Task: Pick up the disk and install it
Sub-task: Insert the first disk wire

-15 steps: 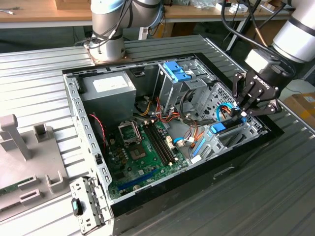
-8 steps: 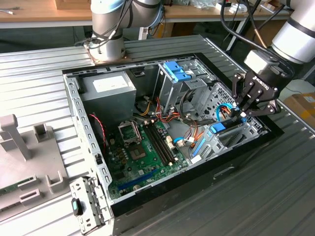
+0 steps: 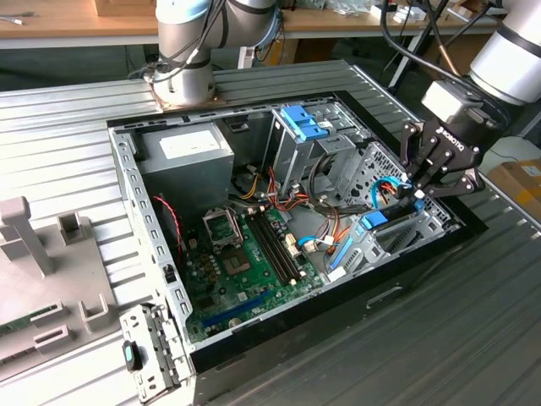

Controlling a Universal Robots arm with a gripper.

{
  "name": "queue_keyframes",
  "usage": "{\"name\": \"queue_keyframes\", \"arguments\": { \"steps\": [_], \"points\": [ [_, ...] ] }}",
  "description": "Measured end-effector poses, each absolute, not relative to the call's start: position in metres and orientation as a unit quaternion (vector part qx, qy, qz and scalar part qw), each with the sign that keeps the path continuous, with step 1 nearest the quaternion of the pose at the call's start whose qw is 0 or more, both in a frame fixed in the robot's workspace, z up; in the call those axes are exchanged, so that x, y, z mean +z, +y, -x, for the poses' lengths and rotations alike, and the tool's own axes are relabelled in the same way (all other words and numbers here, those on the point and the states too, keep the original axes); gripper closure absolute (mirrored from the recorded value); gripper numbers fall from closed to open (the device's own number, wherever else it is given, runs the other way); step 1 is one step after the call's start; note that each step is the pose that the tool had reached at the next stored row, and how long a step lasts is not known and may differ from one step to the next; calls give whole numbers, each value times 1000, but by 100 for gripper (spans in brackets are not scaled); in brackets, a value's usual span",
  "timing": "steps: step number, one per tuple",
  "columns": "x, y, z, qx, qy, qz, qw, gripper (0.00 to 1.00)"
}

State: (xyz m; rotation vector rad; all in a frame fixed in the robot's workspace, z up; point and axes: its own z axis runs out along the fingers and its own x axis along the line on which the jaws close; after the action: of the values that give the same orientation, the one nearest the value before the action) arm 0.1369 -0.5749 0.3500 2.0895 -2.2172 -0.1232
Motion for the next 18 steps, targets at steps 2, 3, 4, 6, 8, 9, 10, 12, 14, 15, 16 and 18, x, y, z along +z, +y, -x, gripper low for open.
{"name": "queue_keyframes", "arguments": {
  "steps": [2,3,4,6,8,9,10,12,14,15,16,18],
  "points": [
    [348,-575,-137,-40,-726,-685,46,83],
    [346,-575,-137,-40,-726,-685,46,83],
    [346,-575,-137,-40,-726,-685,46,83],
    [345,-575,-137,-40,-726,-685,46,83],
    [344,-575,-137,-40,-726,-685,46,83],
    [343,-575,-137,-40,-726,-685,46,83],
    [343,-575,-137,-40,-726,-685,46,83],
    [343,-575,-137,-40,-726,-685,46,83],
    [344,-575,-137,-41,-725,-686,46,83],
    [346,-575,-137,-40,-725,-686,46,83],
    [346,-575,-137,-40,-725,-686,46,83],
    [347,-575,-137,-40,-725,-686,46,83]
  ]
}}
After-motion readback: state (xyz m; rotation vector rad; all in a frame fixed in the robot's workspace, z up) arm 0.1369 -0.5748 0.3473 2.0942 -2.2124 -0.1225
